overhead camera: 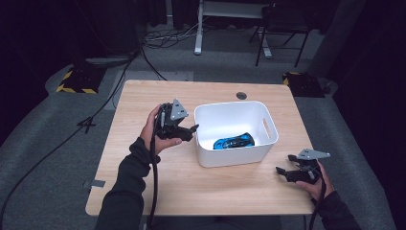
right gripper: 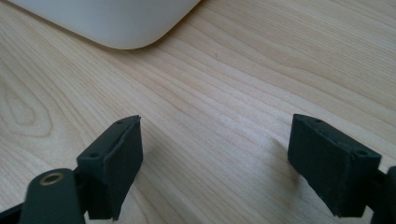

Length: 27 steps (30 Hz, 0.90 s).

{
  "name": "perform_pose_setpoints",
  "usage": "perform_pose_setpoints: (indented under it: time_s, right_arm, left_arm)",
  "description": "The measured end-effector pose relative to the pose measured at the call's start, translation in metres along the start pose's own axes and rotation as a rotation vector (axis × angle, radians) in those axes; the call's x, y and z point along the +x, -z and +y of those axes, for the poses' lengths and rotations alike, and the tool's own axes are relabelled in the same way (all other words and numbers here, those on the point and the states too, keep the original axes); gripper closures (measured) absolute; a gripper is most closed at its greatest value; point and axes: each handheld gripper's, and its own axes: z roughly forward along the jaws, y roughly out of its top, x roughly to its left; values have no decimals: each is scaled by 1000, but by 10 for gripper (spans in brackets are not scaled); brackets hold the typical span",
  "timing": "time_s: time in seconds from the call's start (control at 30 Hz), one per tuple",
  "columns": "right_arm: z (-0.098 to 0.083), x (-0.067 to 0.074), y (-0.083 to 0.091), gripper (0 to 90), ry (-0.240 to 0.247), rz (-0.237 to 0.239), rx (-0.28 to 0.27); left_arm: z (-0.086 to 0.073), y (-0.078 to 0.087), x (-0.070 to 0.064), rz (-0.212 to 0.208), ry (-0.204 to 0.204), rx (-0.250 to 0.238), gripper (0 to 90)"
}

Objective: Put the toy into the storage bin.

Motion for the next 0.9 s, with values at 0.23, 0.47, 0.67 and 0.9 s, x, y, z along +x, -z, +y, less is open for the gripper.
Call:
perform_pose_setpoints:
  time_s: [0.23, 0.47, 0.67, 0.9]
  right_arm:
    - [0, 0, 0, 180, 0, 0, 0]
    - [0, 0, 0, 180, 0, 0, 0]
    - [0, 0, 0, 181, 0, 0, 1]
    - [0, 0, 0, 181, 0, 0, 0]
  left_arm:
    - [-6, 1, 2, 15, 14, 7, 161]
    - [-12, 3, 5, 22, 11, 28, 161]
    - [-18, 3, 6, 34, 2, 51, 161]
    - [-25, 3, 6, 46, -8, 81, 160]
